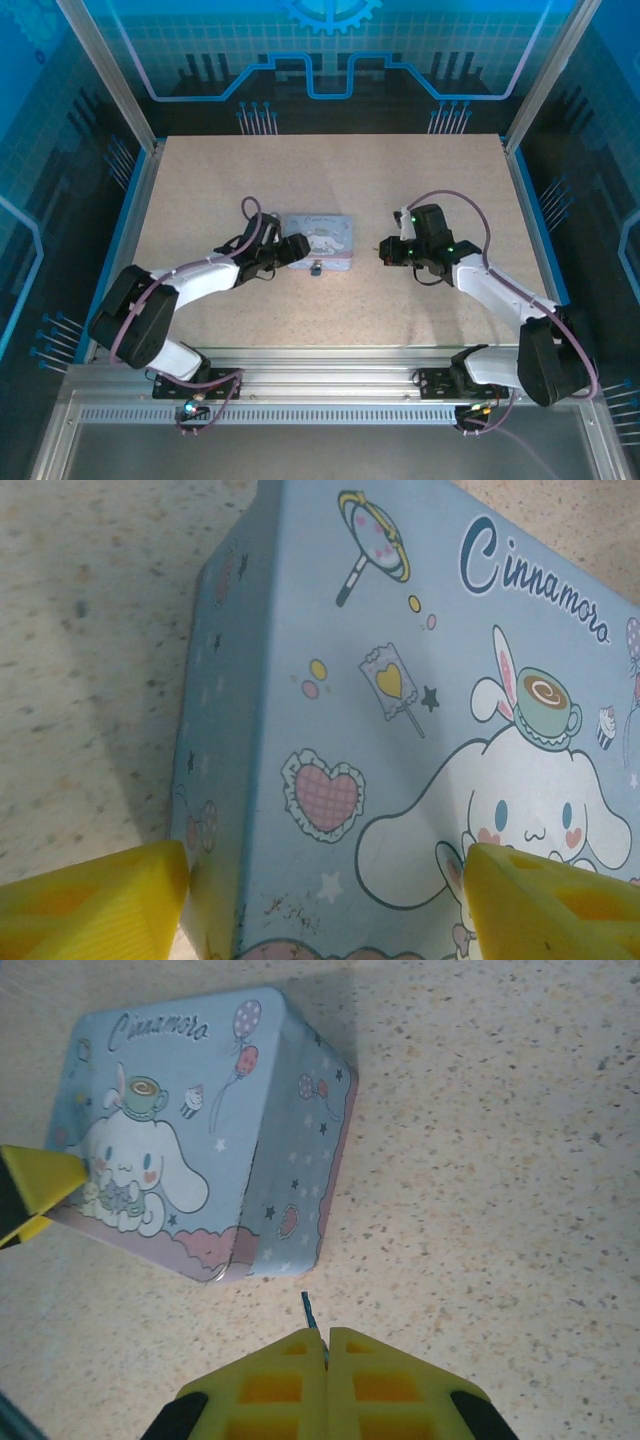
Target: Unlock a padlock with a key
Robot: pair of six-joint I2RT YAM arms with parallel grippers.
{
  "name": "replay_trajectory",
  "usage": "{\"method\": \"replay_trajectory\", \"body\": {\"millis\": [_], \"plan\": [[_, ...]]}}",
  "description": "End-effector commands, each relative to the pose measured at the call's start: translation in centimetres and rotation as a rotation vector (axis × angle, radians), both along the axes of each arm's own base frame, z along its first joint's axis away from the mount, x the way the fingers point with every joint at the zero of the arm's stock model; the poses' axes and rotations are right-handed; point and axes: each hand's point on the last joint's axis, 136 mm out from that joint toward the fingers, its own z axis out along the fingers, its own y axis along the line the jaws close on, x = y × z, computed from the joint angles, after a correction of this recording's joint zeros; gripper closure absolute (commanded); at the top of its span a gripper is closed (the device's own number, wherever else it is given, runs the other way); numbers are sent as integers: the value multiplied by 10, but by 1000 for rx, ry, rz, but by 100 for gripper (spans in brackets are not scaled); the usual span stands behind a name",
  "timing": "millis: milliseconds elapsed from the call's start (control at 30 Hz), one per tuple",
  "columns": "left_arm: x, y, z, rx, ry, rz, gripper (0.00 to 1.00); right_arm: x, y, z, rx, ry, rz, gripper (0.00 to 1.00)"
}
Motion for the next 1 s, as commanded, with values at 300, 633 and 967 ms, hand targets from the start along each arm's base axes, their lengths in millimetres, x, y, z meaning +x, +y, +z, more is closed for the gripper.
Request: {"method": "replay_trajectory", "body": {"millis": [300, 633, 967], "plan": [[21, -40, 18, -72, -56, -104, 25, 20, -8, 0, -105, -18, -40, 100], [-6, -26, 52, -91, -133, -123, 1, 45, -14, 23, -154, -68, -44, 100], [-55, -44, 56, -130, -203, -229, 1, 99, -7, 36, -168, -97, -41, 100]]}}
